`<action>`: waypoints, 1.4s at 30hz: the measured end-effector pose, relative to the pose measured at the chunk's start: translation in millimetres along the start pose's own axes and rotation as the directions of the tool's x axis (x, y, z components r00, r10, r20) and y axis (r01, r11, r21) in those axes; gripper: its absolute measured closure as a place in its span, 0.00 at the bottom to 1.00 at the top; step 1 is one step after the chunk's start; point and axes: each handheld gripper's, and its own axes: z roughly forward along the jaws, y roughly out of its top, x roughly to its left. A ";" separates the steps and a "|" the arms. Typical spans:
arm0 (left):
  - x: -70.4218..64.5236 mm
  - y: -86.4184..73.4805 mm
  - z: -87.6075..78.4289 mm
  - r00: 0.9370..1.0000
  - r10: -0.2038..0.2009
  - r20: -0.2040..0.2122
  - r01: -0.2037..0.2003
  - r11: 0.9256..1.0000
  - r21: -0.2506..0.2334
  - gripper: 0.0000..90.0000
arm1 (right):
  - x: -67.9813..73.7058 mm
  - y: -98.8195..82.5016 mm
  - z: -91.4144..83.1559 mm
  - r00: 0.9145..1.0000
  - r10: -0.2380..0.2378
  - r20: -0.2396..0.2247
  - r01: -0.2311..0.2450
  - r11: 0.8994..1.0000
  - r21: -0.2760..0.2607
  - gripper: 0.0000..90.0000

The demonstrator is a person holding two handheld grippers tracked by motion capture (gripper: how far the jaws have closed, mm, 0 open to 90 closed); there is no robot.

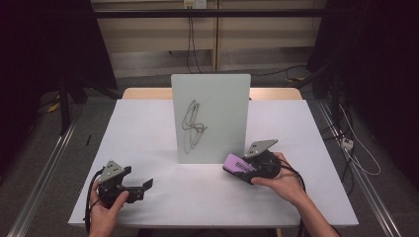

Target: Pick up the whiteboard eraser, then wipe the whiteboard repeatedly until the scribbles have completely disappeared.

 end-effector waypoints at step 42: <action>1.2 -0.3 0.7 1.000 0.002 0.004 -0.002 1.000 0.008 0.07 | 20.7 27.9 9.3 0.993 -0.015 0.121 0.044 0.969 -0.244 0.46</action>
